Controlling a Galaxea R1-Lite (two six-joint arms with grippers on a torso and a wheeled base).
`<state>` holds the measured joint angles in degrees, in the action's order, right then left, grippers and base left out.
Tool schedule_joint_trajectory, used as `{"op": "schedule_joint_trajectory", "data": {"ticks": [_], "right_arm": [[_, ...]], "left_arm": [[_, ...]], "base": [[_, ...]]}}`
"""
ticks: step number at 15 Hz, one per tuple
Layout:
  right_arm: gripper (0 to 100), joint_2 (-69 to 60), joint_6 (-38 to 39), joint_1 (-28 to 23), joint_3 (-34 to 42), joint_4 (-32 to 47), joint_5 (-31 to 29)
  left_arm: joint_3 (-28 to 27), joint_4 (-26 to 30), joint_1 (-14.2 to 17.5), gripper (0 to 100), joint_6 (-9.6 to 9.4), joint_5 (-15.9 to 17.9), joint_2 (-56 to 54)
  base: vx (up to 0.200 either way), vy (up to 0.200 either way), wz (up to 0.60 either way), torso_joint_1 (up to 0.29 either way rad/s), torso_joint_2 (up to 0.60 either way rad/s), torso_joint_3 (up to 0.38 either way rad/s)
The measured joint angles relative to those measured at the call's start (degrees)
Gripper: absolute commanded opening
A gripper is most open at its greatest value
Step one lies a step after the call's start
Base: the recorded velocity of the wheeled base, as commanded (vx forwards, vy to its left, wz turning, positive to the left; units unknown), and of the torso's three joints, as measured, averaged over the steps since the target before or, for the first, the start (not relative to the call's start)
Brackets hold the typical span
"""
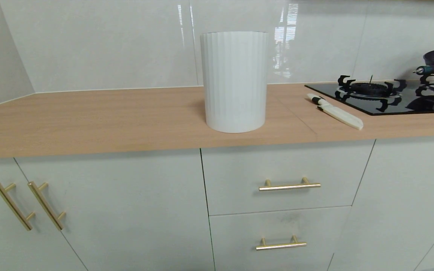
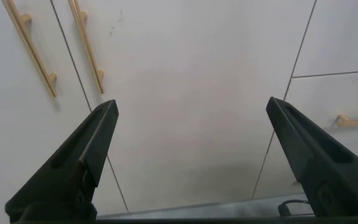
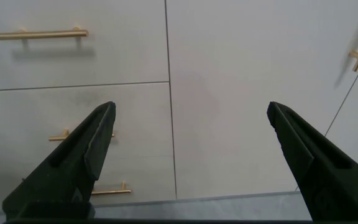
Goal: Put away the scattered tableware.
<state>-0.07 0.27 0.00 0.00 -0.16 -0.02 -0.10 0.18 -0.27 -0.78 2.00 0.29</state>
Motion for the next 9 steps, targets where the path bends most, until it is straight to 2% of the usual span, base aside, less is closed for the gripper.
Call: {"op": "schedule_joint_trajectory", "data": {"ticks": [8,9], "right_arm": [[100,0.0,0.16,0.0,0.0,0.0,-0.07],[100,0.0,0.17,0.0,0.0,0.0,-0.07]], "left_arm": [[0.0,0.0,0.0,100,0.0,0.0,-0.02],[0.0,0.0,0.0,100,0.0,0.02,-0.02]], "base": [[0.0,0.0,0.0,0.0,0.0,0.0],[0.2,0.0,0.0,-0.007,0.0,-0.002]]}}
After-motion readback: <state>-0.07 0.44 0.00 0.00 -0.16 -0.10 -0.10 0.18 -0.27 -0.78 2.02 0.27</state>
